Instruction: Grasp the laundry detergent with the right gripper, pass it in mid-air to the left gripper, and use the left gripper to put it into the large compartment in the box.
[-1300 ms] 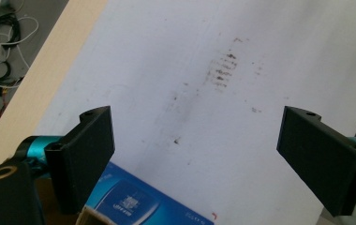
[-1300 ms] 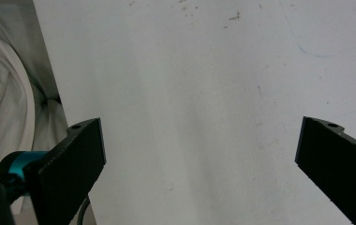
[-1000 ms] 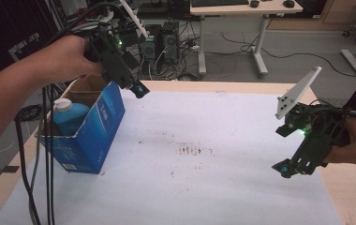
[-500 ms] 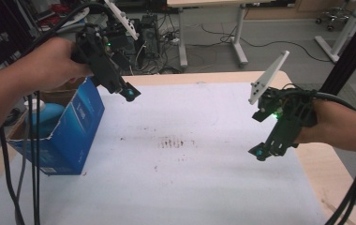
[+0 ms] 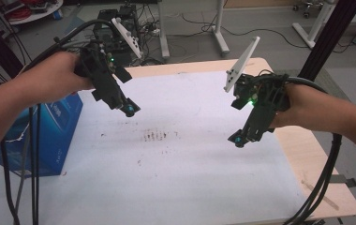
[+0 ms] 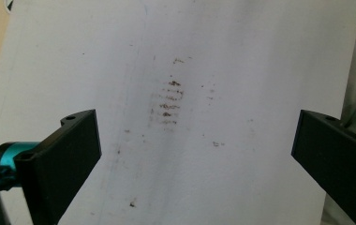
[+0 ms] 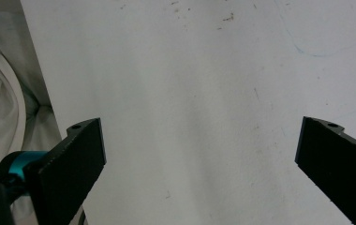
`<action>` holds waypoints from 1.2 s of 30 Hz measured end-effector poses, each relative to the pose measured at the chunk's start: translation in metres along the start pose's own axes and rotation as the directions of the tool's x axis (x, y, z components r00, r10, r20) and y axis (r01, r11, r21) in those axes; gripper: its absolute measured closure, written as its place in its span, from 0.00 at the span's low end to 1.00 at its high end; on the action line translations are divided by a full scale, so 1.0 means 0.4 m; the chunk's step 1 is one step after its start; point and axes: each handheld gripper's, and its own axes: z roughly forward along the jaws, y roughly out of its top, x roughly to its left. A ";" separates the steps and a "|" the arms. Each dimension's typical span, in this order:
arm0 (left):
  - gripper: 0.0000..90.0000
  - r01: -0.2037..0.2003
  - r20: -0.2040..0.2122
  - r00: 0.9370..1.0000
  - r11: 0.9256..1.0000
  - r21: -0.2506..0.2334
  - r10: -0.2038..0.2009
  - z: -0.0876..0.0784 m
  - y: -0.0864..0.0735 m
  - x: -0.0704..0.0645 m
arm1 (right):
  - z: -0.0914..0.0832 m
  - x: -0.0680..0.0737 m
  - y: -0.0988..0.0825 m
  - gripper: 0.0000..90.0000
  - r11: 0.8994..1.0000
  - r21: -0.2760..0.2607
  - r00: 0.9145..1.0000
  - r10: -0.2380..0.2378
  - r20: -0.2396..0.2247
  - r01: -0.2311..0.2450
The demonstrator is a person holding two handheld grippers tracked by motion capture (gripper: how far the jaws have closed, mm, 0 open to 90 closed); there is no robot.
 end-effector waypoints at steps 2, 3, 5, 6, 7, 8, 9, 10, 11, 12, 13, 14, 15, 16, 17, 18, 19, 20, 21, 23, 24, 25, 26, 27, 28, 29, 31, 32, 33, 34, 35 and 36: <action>0.02 -0.003 0.013 1.000 1.000 0.007 0.003 0.016 0.005 -0.001 | 0.001 -0.001 0.001 0.01 1.000 -0.001 1.000 0.000 0.001 0.000; 0.02 -0.007 0.016 1.000 1.000 0.005 0.007 0.023 0.007 -0.001 | 0.004 -0.002 0.002 0.01 1.000 0.006 1.000 0.001 0.001 -0.001; 0.02 -0.007 0.024 1.000 1.000 0.010 0.007 0.038 0.010 -0.004 | 0.007 -0.004 0.003 0.01 1.000 0.009 1.000 0.000 -0.001 0.000; 0.02 -0.007 0.025 1.000 1.000 0.015 0.006 0.045 0.012 -0.005 | 0.008 -0.004 0.004 0.01 1.000 0.010 1.000 0.003 0.000 -0.003; 0.02 -0.013 0.029 1.000 1.000 0.025 0.012 0.051 0.013 -0.006 | 0.008 -0.005 0.005 0.01 1.000 0.012 1.000 0.006 -0.002 -0.006; 0.02 -0.020 0.028 0.999 0.999 0.031 0.019 0.057 0.014 -0.007 | 0.010 -0.006 0.005 0.01 1.000 0.010 1.000 0.003 -0.002 -0.003; 0.02 -0.015 0.031 0.999 0.999 0.029 0.014 0.064 0.014 -0.008 | 0.011 -0.006 0.006 0.01 1.000 0.013 1.000 0.003 -0.003 -0.003; 0.02 -0.011 0.034 0.999 1.000 0.030 0.010 0.071 0.014 -0.009 | 0.012 -0.007 0.007 0.01 1.000 0.013 1.000 0.001 -0.004 -0.001; 0.02 -0.016 0.033 0.999 0.999 0.037 0.015 0.076 0.015 -0.011 | 0.013 -0.007 0.008 0.01 1.000 0.015 1.000 0.002 -0.004 -0.002; 0.02 -0.022 0.034 0.999 0.999 0.041 0.020 0.082 0.016 -0.012 | 0.014 -0.007 0.009 0.01 1.000 0.015 1.000 -0.002 -0.004 0.002; 0.02 -0.022 0.036 0.999 0.999 0.045 0.020 0.087 0.017 -0.015 | 0.016 -0.007 0.009 0.01 1.000 0.015 1.000 -0.004 -0.004 0.004; 0.02 -0.026 0.039 0.999 0.999 0.048 0.024 0.092 0.017 -0.016 | 0.016 -0.007 0.010 0.01 1.000 0.018 1.000 0.001 -0.006 -0.001; 0.02 -0.026 0.039 0.999 0.999 0.048 0.024 0.092 0.017 -0.016 | 0.016 -0.007 0.010 0.01 1.000 0.018 1.000 0.001 -0.006 -0.001; 0.02 -0.034 0.044 0.999 0.998 0.052 0.031 0.099 0.018 -0.019 | 0.018 -0.007 0.010 0.01 1.000 0.016 1.000 -0.003 -0.006 0.003; 0.02 -0.037 0.044 0.998 0.998 0.056 0.035 0.102 0.019 -0.020 | 0.019 -0.006 0.010 0.01 1.000 0.016 1.000 -0.002 -0.007 0.002; 0.02 -0.035 0.045 0.998 0.998 0.059 0.033 0.105 0.018 -0.022 | 0.020 -0.006 0.010 0.01 1.000 0.016 1.000 -0.002 -0.008 0.002; 0.02 -0.039 0.046 0.998 0.997 0.064 0.036 0.109 0.019 -0.022 | 0.020 -0.006 0.009 0.01 1.000 0.017 1.000 -0.002 -0.009 0.002; 0.02 -0.037 0.046 0.998 0.997 0.065 0.034 0.111 0.018 -0.022 | 0.020 -0.006 0.009 0.01 1.000 0.019 1.000 0.001 -0.010 -0.001; 0.02 -0.032 0.047 0.998 0.998 0.063 0.029 0.113 0.018 -0.023 | 0.021 -0.007 0.008 0.01 1.000 0.018 1.000 -0.001 -0.009 0.001; 0.02 -0.035 0.048 0.998 0.997 0.064 0.032 0.114 0.018 -0.023 | 0.022 -0.008 0.007 0.01 1.000 0.017 1.000 -0.002 -0.009 0.002; 0.02 -0.035 0.048 0.998 0.997 0.064 0.032 0.114 0.018 -0.023 | 0.022 -0.008 0.006 0.01 1.000 0.015 1.000 0.002 -0.008 -0.002; 0.02 -0.033 0.049 0.998 0.997 0.065 0.030 0.116 0.017 -0.024 | 0.022 -0.008 0.006 0.01 1.000 0.015 1.000 0.002 -0.008 -0.002; 0.02 -0.031 0.050 0.998 0.997 0.065 0.028 0.116 0.016 -0.024 | 0.022 -0.009 0.006 0.01 1.000 0.014 1.000 0.001 -0.009 -0.001; 0.02 -0.029 0.048 0.999 0.997 0.065 0.026 0.117 0.016 -0.025 | 0.023 -0.008 0.006 0.01 1.000 0.015 1.000 0.003 -0.009 -0.003; 0.02 -0.029 0.049 0.998 0.998 0.064 0.026 0.117 0.015 -0.024 | 0.024 -0.008 0.006 0.01 1.000 0.013 1.000 -0.001 -0.011 0.002; 0.02 -0.026 0.050 0.998 0.998 0.062 0.023 0.118 0.014 -0.025 | 0.025 -0.008 0.006 0.01 1.000 0.012 1.000 -0.001 -0.010 0.001; 0.02 -0.032 0.051 0.998 0.997 0.065 0.029 0.118 0.014 -0.025 | 0.025 -0.007 0.006 0.01 1.000 0.014 1.000 0.002 -0.010 -0.002; 0.02 -0.026 0.051 0.998 0.997 0.066 0.023 0.119 0.013 -0.026 | 0.027 -0.007 0.006 0.01 1.000 0.014 1.000 0.001 -0.011 -0.001; 0.02 -0.029 0.051 0.998 0.997 0.067 0.025 0.119 0.013 -0.025 | 0.027 -0.007 0.006 0.01 1.000 0.014 1.000 0.001 -0.011 -0.001; 0.02 -0.032 0.051 0.998 0.997 0.068 0.029 0.120 0.012 -0.025 | 0.027 -0.006 0.007 0.01 1.000 0.014 1.000 -0.001 -0.013 0.001; 0.02 -0.031 0.051 0.998 0.997 0.068 0.028 0.120 0.011 -0.024 | 0.027 -0.006 0.007 0.01 1.000 0.013 1.000 -0.002 -0.011 0.002; 0.02 -0.031 0.051 0.998 0.997 0.068 0.028 0.120 0.011 -0.024 | 0.027 -0.006 0.007 0.01 1.000 0.013 1.000 -0.002 -0.011 0.002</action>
